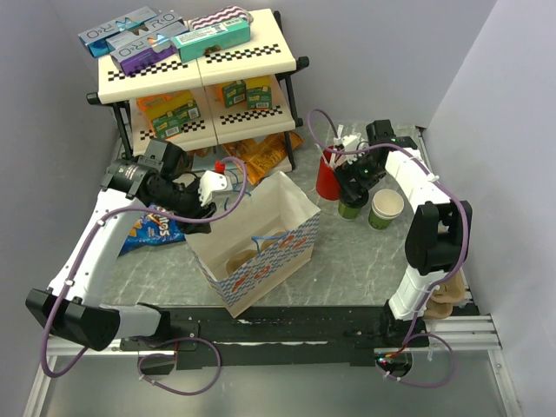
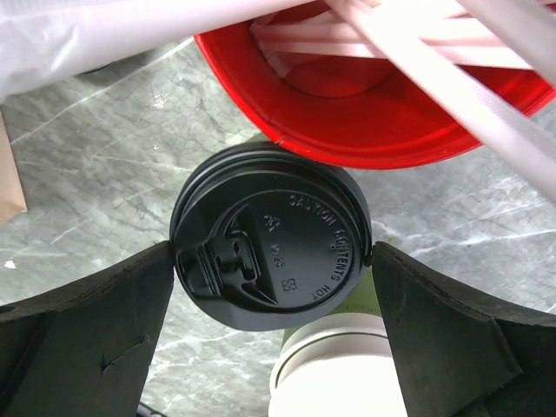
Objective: Pack the takeout coffee
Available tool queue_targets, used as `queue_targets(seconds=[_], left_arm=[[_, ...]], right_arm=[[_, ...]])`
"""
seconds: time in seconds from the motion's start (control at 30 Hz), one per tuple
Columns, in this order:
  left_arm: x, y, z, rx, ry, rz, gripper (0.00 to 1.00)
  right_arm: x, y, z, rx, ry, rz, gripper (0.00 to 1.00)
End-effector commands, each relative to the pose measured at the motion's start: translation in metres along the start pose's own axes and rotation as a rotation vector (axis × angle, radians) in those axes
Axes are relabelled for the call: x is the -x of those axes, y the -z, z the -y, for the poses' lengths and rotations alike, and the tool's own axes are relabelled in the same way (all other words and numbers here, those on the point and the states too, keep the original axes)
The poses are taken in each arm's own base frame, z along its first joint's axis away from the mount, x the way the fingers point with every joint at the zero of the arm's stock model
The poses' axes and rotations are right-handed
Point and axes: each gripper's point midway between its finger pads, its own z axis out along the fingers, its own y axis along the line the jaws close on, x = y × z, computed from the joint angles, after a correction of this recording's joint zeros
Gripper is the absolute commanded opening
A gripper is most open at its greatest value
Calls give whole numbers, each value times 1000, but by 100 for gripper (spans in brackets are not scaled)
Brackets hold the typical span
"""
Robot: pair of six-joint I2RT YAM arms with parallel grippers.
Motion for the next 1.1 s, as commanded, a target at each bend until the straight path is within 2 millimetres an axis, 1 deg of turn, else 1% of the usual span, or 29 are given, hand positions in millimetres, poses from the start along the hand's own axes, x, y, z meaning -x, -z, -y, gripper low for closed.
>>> queue_targets(seconds=[0.0,0.2,0.37,0.5,0.6,0.67,0.77,0.9,1.07], left_arm=[[2,0,10,-40,7,15,48],[1,-1,12,-47,10,16,48],[0,-1,14,-47,14,18,48],[-1,-2,15,-51,18,16,47],[-1,-1,14,-46,18,16,47],[-1,-1,14,-44,17,16,47],[0,-1,15,-45,21,19,47],[-2,-2,16,-49,28,16,47],[-2,-2,16,-48,31,14,47]], right_arm=[[10,17,-2,9,-12,28,100],[8,18,-6,28,-3,22,100],[11,20,-3,11,2,36,100],[6,14,-5,36,-4,6,100],[5,12,-3,20,1,3,100],[5,12,3,-13,14,2,100],[8,17,7,-59,51,23,100],[9,18,6,-71,84,30,100],[10,14,0,-36,89,27,100]])
